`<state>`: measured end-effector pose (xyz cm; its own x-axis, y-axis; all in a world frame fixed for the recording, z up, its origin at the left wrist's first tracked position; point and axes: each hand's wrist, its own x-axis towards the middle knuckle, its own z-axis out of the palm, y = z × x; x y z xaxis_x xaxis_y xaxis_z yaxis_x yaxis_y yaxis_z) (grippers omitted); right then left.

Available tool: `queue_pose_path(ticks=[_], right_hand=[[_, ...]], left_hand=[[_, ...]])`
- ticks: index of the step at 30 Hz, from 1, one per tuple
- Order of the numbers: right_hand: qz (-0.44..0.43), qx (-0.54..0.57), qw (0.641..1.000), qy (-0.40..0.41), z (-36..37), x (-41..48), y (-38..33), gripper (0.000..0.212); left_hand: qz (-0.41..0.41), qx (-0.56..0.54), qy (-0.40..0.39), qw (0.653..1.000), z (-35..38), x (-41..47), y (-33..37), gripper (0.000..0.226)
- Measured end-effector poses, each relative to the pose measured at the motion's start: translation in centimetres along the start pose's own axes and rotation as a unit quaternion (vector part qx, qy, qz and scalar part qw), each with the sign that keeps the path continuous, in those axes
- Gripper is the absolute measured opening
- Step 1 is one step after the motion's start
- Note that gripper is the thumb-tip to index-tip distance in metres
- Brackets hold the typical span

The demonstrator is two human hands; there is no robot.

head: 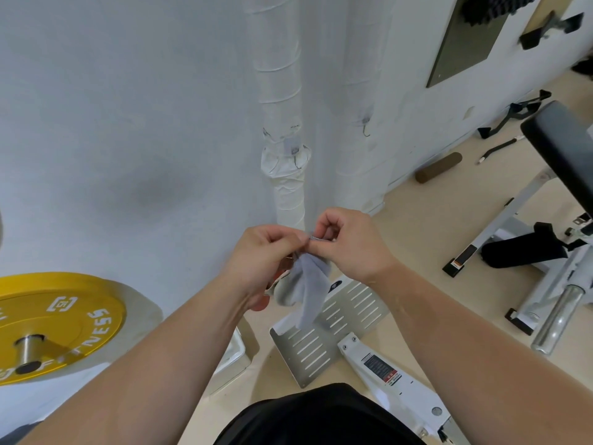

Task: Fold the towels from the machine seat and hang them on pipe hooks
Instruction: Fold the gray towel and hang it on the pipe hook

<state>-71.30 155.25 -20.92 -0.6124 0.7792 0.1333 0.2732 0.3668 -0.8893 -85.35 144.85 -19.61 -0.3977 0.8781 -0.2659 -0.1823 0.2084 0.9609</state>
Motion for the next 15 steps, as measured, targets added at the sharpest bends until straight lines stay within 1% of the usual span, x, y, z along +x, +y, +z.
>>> queue_pose_path(ticks=[2, 5, 7, 9, 11, 13, 15], right_hand=[[-0.023, -0.054, 0.998, -0.007, -0.3, 0.0, -0.3, 0.031], [-0.042, -0.079, 0.994, -0.056, -0.8, 0.0, -0.1, 0.033], [-0.048, -0.140, 0.985, -0.086, -1.5, 0.1, 0.7, 0.034], [-0.085, -0.263, 0.955, -0.108, -2.3, 0.3, 2.0, 0.031], [-0.128, -0.381, 0.907, -0.122, -3.1, 0.3, 3.0, 0.023], [-0.178, -0.442, 0.872, -0.113, -3.6, 0.4, 3.7, 0.022], [-0.214, -0.474, 0.848, -0.096, -4.0, 0.5, 3.5, 0.020]], left_hand=[[0.020, 0.035, -0.004, 0.999, 0.0, 0.0, 0.0, 0.008], [0.010, 0.035, 0.010, 0.999, -0.1, 0.5, -0.3, 0.007], [0.021, 0.046, 0.028, 0.998, -0.6, 1.0, -0.4, 0.009], [0.044, 0.090, 0.046, 0.994, -1.6, 1.5, -0.5, 0.013], [0.053, 0.147, 0.051, 0.986, -2.9, 1.9, -0.6, 0.016], [0.058, 0.208, 0.059, 0.975, -3.9, 2.3, -1.1, 0.017], [0.063, 0.234, 0.083, 0.967, -4.5, 2.6, -1.6, 0.016]])
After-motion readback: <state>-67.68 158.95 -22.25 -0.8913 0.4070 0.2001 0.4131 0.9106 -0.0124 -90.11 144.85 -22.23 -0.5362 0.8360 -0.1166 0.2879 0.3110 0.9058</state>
